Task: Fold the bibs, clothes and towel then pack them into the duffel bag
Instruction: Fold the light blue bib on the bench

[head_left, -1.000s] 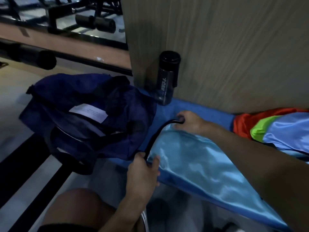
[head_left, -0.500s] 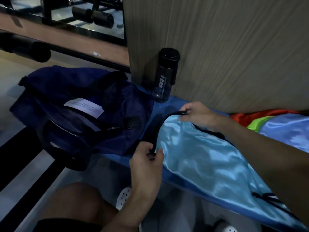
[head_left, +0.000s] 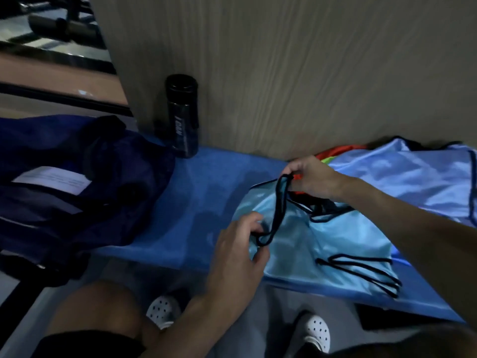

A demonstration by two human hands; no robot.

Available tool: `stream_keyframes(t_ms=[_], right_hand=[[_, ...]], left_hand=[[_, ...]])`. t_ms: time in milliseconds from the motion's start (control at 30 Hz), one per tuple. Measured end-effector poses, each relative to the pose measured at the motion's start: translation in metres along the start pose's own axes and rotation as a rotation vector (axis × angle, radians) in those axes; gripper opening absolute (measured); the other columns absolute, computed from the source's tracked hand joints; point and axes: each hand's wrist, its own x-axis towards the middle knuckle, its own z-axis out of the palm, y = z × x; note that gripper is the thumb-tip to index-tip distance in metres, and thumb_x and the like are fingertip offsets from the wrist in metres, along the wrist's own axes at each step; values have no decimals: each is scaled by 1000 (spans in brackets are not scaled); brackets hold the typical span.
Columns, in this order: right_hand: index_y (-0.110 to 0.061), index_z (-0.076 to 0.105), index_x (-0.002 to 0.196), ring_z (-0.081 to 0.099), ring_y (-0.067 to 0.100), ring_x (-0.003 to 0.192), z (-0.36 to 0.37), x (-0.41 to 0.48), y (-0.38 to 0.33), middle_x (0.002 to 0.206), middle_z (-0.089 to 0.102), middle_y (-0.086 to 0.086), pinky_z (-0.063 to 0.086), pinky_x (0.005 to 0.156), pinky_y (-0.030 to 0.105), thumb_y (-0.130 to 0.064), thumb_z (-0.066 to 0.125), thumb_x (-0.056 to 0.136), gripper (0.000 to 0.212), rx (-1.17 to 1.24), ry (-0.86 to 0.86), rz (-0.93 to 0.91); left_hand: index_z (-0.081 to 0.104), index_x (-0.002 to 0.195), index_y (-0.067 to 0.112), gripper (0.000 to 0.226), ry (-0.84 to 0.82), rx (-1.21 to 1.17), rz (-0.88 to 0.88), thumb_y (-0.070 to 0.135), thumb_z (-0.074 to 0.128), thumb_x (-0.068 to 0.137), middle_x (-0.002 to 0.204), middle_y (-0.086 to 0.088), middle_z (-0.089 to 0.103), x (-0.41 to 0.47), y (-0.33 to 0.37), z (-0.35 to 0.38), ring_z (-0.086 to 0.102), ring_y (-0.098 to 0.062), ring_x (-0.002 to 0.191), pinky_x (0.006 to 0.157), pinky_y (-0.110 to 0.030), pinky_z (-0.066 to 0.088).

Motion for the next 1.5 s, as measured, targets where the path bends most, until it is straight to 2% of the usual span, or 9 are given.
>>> stream_keyframes(t_ms=[200, 333, 433, 567, 733, 900, 1033, 1300, 1500], right_hand=[[-20, 75, 83, 67, 9, 79, -17, -30, 55, 84, 73, 1, 54, 81, 27, 15, 61, 79, 39, -167, 17, 44], [-48, 68, 81, 60, 14, 104, -17, -46, 67, 101, 68, -4, 39, 105, 39, 0, 59, 83, 48, -331, 5, 126], [-49, 68, 89, 49, 10, 111, -6, -54, 66, 104, 61, -5, 20, 92, 24, -36, 73, 81, 15, -393, 64, 74], [-43, 68, 94, 29, 6, 116, 6, -58, 68, 108, 58, -23, 13, 91, 31, -56, 76, 71, 28, -508, 29, 42], [-32, 64, 110, 42, 13, 115, 12, -35, 55, 104, 56, -18, 23, 94, 32, -42, 71, 83, 29, -464, 228, -78], [-26, 59, 129, 57, 15, 115, 32, 1, 34, 114, 63, -11, 37, 104, 37, -35, 67, 88, 42, -367, 113, -107], [-20, 56, 137, 49, 15, 129, 47, 27, 28, 138, 56, 1, 28, 105, 14, -21, 63, 93, 44, -338, -72, -127], [-10, 74, 93, 63, 13, 93, 56, 52, 33, 98, 72, 3, 39, 78, 18, -11, 60, 89, 14, -373, -23, -53], [-21, 70, 88, 65, 19, 96, 58, 59, 45, 100, 72, 3, 51, 89, 39, -23, 61, 90, 10, -359, 65, 55]], left_hand=[[47, 120, 32, 37, -232, 74, 216, 26, 55, 84, 103, 16, 56, -9, 10, 35, 55, -9, 100, 86, -35, 46], [59, 111, 22, 30, -190, 242, 317, 25, 54, 82, 111, 8, 60, 1, 5, 45, 56, -15, 107, 92, -38, 43], [60, 124, 26, 45, -296, 617, 275, 43, 46, 85, 138, 1, 53, 12, -13, 47, 45, -21, 134, 111, -41, 28], [46, 141, 32, 60, -480, 811, 221, 52, 35, 86, 153, -4, 41, 7, -26, 51, 29, -25, 146, 120, -51, 19], [58, 126, 29, 48, -247, 602, 148, 52, 45, 85, 137, 3, 50, 6, -16, 41, 44, -20, 129, 107, -41, 35], [58, 103, 22, 25, -50, 455, -212, 39, 66, 86, 99, 2, 57, 7, -26, 13, 55, -26, 97, 83, -41, 45], [44, 98, 32, 29, -139, 378, -379, 42, 68, 86, 72, 12, 59, 5, -27, -7, 61, -19, 83, 72, -37, 48], [44, 110, 30, 39, -191, 183, -416, 16, 72, 87, 61, 4, 62, 2, -30, -12, 59, -3, 70, 62, -23, 46], [45, 106, 32, 35, -227, 144, -416, 15, 70, 88, 61, 1, 59, 1, -31, -19, 58, -6, 69, 58, -17, 44]])
